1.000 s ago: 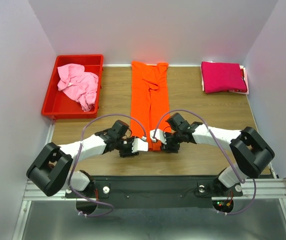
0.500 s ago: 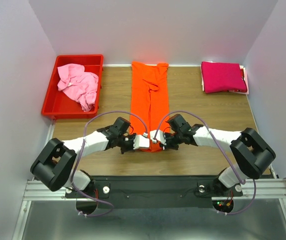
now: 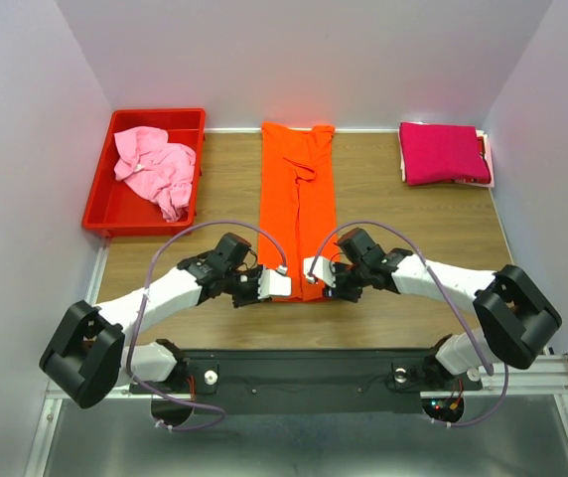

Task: Fold and stack the t-shirts
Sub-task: Fold the tshirt

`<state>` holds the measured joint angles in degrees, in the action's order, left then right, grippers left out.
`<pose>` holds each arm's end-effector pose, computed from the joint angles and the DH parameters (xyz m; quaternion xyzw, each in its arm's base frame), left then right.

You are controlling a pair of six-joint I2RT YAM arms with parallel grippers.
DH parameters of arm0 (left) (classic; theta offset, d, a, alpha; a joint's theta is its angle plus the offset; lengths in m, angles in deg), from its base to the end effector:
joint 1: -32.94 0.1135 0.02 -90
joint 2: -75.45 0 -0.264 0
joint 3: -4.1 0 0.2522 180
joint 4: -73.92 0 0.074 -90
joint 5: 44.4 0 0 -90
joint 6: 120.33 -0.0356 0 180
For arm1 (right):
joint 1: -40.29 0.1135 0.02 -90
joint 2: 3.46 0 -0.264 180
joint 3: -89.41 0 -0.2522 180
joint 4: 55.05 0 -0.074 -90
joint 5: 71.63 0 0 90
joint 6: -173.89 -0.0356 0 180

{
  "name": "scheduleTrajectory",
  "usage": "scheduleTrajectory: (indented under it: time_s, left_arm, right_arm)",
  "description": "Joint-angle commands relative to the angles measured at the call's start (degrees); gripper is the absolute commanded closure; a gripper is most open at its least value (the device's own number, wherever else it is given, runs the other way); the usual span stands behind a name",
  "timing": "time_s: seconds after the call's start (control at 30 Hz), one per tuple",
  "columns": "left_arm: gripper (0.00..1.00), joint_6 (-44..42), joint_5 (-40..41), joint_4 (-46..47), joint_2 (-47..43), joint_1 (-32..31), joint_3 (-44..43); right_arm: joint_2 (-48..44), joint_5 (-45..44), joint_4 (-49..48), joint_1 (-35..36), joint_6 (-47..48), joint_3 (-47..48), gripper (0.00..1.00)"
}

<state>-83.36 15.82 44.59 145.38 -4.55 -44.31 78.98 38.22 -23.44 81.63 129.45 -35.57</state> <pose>0.1719 -0.1542 0.1876 0.7074 0.5798 -0.1961 0.3536 0.1906 0.1837 0.1669 -0.6862 0.6575 0.1563 0.2689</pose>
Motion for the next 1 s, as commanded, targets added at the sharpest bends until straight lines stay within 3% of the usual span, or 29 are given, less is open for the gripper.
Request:
scheduleTrajectory:
  time_s: [0.0, 0.07, 0.27, 0.57, 0.63, 0.67, 0.7, 0.77, 0.87, 0.9, 0.97]
  left_arm:
    - [0.63, 0.5, -0.6, -2.6, -1.6, 0.0, -2.1]
    - [0.60, 0.9, -0.5, -1.1, -0.9, 0.0, -2.0]
    - [0.53, 1.0, -0.5, 2.6, 4.1, 0.0, -1.6]
    - [0.54, 0.4, 1.3, 4.4, 9.0, -0.1, -0.6]
    - [0.65, 0.5, 1.7, 4.5, 9.0, -0.1, -0.1]
    - [0.66, 0.4, 1.7, 4.5, 9.0, -0.2, -0.1]
    - [0.74, 0.4, 1.7, 4.3, 8.7, -0.2, 0.2]
    - [0.84, 0.7, 1.8, 4.3, 8.5, -0.1, 0.5]
    - [0.97, 2.3, 1.7, 3.9, 8.0, -0.1, 0.1]
    - [1.00, 2.3, 1.7, 3.4, 7.2, -0.1, -0.1]
    - [1.00, 3.0, 1.4, 2.7, 5.9, 0.0, -0.6]
  right_arm:
    - [-2.9, -0.3, 3.2, 0.3, -1.2, 0.1, 0.49]
    - [-2.9, -0.1, 3.4, 0.3, -1.1, 0.1, 0.45]
    - [0.3, 0.0, 2.3, 0.3, 0.5, -0.1, 0.44]
    - [4.0, 0.4, -0.2, 0.4, 0.6, -1.6, 0.46]
    - [5.2, 0.2, -0.5, 0.4, 0.8, -1.9, 0.62]
    - [5.5, 0.1, -0.5, 0.3, 0.8, -2.1, 0.62]
    - [5.6, -0.2, -0.7, 0.3, 0.8, -2.3, 0.73]
    - [5.4, -0.8, -1.0, 0.3, 0.6, -2.6, 0.84]
    - [3.9, -1.8, -0.9, 0.3, 0.0, -2.8, 0.94]
    - [2.1, -2.7, -0.7, 0.3, -0.9, -2.7, 0.99]
    - [-0.1, -3.8, -0.2, 0.3, -1.7, -2.2, 0.99]
